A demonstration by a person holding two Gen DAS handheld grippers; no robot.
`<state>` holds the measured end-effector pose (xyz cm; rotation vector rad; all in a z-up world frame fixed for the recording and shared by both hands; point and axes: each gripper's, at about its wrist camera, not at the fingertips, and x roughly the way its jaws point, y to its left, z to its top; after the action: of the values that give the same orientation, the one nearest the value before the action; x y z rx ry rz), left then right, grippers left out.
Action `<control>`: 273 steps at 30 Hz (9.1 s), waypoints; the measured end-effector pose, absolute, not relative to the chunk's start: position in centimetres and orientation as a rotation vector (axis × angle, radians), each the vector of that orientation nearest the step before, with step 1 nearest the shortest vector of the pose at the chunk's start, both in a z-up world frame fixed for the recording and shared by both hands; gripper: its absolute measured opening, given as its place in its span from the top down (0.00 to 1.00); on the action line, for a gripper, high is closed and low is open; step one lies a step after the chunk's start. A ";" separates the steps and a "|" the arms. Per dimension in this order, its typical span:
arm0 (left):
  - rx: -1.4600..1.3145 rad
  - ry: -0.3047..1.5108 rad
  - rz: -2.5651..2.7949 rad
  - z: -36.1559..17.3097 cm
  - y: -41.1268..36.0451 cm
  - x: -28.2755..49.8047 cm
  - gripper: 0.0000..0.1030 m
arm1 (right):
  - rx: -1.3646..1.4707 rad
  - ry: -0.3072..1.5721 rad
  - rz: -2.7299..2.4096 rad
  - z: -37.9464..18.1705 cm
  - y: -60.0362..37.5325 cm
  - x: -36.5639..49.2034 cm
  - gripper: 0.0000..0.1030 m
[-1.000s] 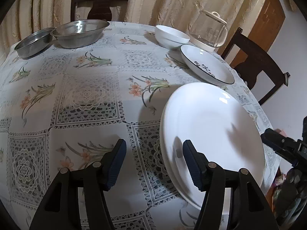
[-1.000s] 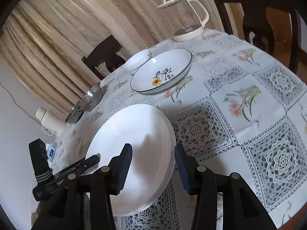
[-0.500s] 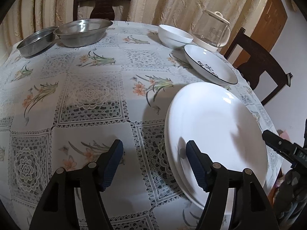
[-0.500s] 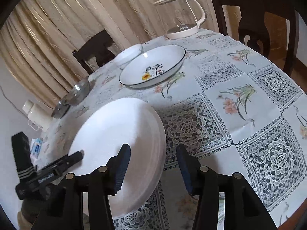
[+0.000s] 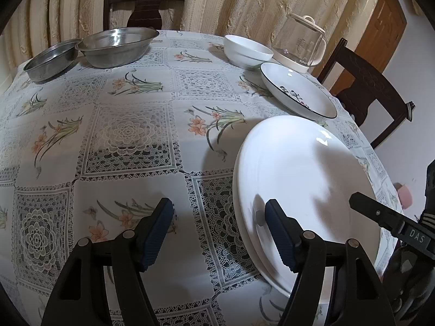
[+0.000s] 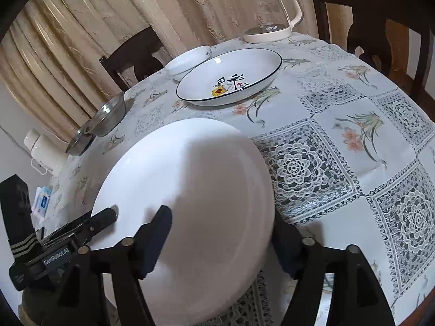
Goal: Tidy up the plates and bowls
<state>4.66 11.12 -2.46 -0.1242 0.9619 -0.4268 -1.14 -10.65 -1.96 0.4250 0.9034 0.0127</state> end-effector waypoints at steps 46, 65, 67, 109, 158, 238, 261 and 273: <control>-0.124 0.977 -0.473 0.2 8.4 12.9 0.31 | 0.607 0.775 -0.035 -0.4 -19.9 4.2 0.23; -0.082 1.056 -0.547 -0.4 2.7 21.7 0.31 | 0.587 0.814 0.014 -1.2 -22.4 11.6 0.38; -0.075 1.056 -0.559 -0.4 2.0 22.3 0.31 | 0.582 0.824 0.021 -1.4 -22.5 12.2 0.42; 0.119 1.066 -0.719 -0.8 -5.9 26.0 0.58 | 0.465 0.891 0.076 -2.1 -21.6 14.6 0.63; -0.020 1.037 -0.693 1.0 6.2 6.5 0.58 | 0.432 0.891 0.232 -0.2 -13.3 -0.7 0.63; -0.324 0.832 -0.390 4.0 24.6 13.2 0.42 | 0.405 0.872 0.287 6.0 -2.9 7.6 0.46; -0.347 0.688 -0.069 4.8 35.0 22.3 0.40 | 0.367 0.939 0.490 6.3 9.9 17.9 0.45; -0.269 0.620 0.065 4.7 37.5 26.5 0.37 | 0.355 0.928 0.536 4.8 15.8 22.3 0.45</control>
<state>26.52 37.50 4.74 -0.2687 0.6196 0.0646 22.29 15.82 4.81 0.3548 0.9276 0.5361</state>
